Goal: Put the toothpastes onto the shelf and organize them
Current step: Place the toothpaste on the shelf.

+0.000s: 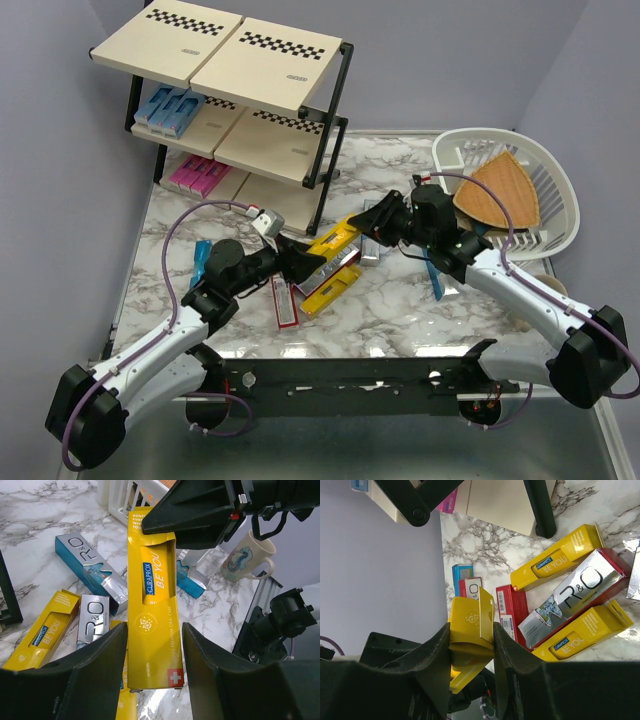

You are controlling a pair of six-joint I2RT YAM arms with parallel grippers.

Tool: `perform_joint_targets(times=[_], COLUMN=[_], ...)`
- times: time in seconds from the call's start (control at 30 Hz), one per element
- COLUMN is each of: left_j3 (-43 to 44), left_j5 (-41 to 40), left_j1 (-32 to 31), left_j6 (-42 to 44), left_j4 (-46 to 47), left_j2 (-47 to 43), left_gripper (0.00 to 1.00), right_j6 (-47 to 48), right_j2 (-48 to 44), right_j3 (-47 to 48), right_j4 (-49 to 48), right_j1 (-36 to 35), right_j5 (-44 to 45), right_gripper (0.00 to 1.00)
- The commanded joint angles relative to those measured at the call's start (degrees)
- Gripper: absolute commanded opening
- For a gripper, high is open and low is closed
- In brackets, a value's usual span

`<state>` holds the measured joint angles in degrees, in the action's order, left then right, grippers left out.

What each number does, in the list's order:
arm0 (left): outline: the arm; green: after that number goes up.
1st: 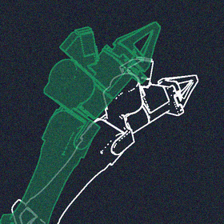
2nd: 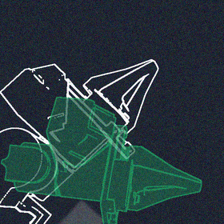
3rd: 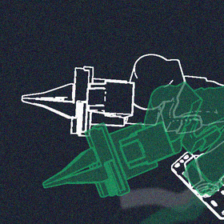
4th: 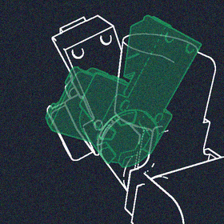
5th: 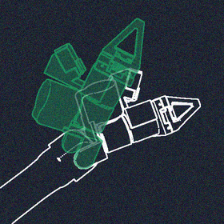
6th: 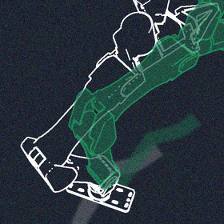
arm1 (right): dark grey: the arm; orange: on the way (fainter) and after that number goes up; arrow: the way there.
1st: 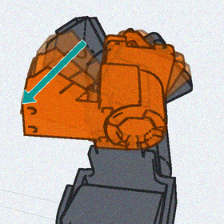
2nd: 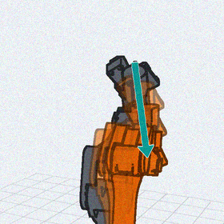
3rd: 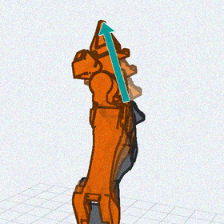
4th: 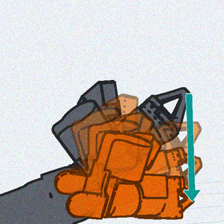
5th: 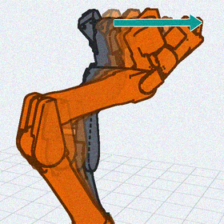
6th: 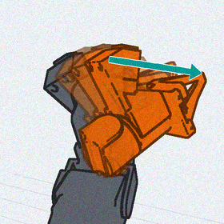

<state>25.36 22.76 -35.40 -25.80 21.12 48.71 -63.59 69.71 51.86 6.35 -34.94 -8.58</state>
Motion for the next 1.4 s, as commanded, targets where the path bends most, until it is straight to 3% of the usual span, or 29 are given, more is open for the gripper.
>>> perform_joint_targets(times=[0.0,0.33,0.53,0.63,0.83,1.0,1.13,1.37], left_j3=[-0.23,1.00,1.62,2.93,8.11,15.67,22.61,31.57], left_j5=[-2.37,-5.01,-6.85,-10.19,-24.15,-32.60,-38.39,-35.87], left_j1=[-0.81,-1.08,-1.08,-1.08,-1.08,-1.08,-0.90,1.64], left_j6=[-1.53,1.98,3.12,5.14,11.38,16.82,18.85,22.37], left_j4=[2.26,-2.58,-4.68,-8.54,-20.14,-27.79,-32.10,-27.20], left_j2=[-0.02,-3.00,-5.11,-7.04,-11.08,-10.30,-4.43,6.82], left_gripper=[0.55,0.38,0.32,0.33,0.33,0.33,0.33,0.33], right_j6=[-0.48,1.01,2.94,4.70,10.40,15.33,19.20,25.09], right_j2=[-1.42,-1.95,-2.04,-2.30,-3.79,-5.11,-6.51,-8.62], right_j3=[-0.70,-0.09,0.88,1.76,4.83,7.38,8.35,9.05], right_j4=[-3.01,-2.57,-1.78,-0.73,4.71,8.50,9.91,11.05], right_j1=[-0.04,0.22,0.40,0.57,1.01,1.28,1.54,1.98], right_j5=[-0.74,-0.56,-0.56,-0.12,4.70,8.23,12.79,15.96], right_gripper=[0.31,0.43,0.61,0.70,0.83,0.84,0.85,0.85])
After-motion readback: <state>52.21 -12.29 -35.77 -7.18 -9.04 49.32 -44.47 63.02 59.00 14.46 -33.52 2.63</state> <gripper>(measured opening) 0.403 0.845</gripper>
